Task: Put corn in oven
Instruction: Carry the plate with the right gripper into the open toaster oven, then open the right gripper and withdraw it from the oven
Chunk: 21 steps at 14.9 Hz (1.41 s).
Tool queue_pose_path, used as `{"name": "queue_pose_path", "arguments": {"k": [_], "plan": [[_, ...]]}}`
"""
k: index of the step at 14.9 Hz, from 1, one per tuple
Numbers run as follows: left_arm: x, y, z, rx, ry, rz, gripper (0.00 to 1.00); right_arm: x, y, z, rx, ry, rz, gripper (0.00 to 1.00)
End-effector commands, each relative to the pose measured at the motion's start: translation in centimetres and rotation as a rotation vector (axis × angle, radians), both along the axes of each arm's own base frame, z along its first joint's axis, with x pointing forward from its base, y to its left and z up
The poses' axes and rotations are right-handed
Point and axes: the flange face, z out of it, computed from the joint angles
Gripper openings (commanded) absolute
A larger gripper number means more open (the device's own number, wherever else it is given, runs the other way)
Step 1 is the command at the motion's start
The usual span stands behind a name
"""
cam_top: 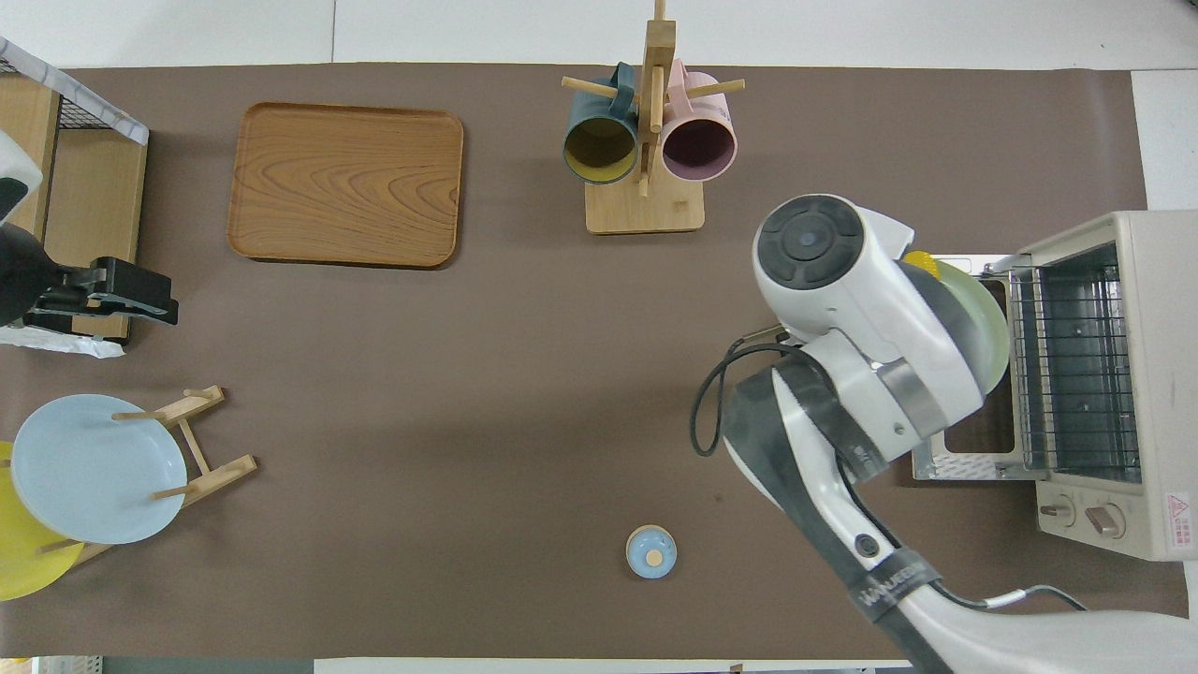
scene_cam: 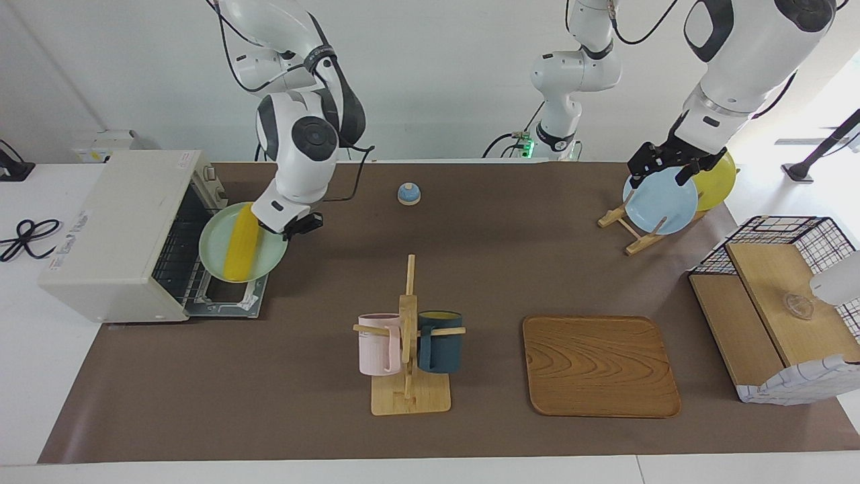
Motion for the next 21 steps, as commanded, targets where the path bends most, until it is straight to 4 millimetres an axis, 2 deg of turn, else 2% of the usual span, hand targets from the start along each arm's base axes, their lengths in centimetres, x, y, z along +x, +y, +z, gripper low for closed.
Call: {"name": "queue_pose_path", "arguments": {"k": [1, 3, 6, 11, 14, 16, 17, 19, 21], "plan": [[-0.4, 0.4, 0.0, 0.011, 0.006, -0.002, 1.00, -1.1, -2.0, -1.5, 0.004, 0.012, 0.005, 0.00], [-0.5, 0.3, 0.0, 0.011, 0.006, -0.003, 1.00, -1.5, -3.0, -1.8, 0.002, 0.020, -0.011, 0.00], [-0.4, 0.4, 0.0, 0.011, 0.006, 0.000, 1.00, -1.0, -7.7, -2.2, 0.024, 0.045, -0.017, 0.00], [-0.4, 0.4, 0.0, 0.011, 0.006, 0.000, 1.00, -0.9, -12.6, -2.7, 0.046, 0.066, -0.025, 0.00], [-0.5, 0.3, 0.0, 0.011, 0.006, -0.002, 1.00, -1.1, -13.5, -3.3, 0.055, 0.059, -0.017, 0.00], [-0.4, 0.4, 0.0, 0.011, 0.006, 0.000, 1.00, -1.1, -15.4, -3.7, 0.069, 0.051, -0.003, 0.00], [-0.4, 0.4, 0.0, 0.011, 0.006, -0.002, 1.00, -1.4, -15.4, -4.2, 0.072, 0.052, 0.005, 0.04], [-0.4, 0.4, 0.0, 0.011, 0.006, 0.000, 1.00, -1.3, -15.3, -4.0, 0.074, 0.045, 0.013, 0.28], [-0.4, 0.4, 0.0, 0.011, 0.006, 0.000, 1.00, -1.3, -14.9, -4.0, 0.074, 0.043, 0.018, 0.32]]}}
